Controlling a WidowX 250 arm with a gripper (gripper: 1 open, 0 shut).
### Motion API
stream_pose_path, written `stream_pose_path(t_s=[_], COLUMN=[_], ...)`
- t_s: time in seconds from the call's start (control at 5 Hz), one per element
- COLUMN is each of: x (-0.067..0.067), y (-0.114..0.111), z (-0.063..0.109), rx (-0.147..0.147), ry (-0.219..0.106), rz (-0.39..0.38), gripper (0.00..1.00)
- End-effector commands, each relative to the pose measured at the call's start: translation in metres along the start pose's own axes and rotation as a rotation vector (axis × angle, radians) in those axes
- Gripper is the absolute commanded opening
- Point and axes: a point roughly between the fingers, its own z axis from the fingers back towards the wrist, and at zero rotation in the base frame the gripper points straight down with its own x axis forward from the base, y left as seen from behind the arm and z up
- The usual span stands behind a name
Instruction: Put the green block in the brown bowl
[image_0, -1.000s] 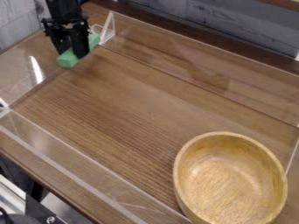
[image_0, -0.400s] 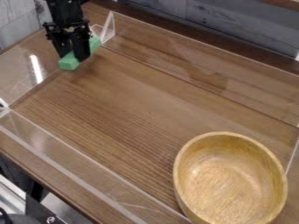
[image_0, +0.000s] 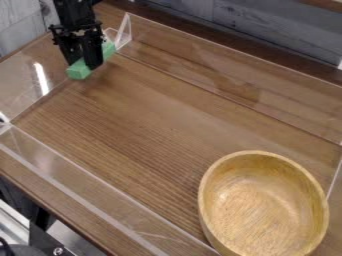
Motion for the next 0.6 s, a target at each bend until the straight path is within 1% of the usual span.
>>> stream_pose_path(t_s=[0.0, 0.4], x=[0.0075, 0.0088], y=[-0.0053, -0.0068], z=[0.0265, 0.0262], rx=[0.040, 0.034], ry=[-0.061, -0.054], rz=[-0.027, -0.036], gripper=[0.00, 0.00])
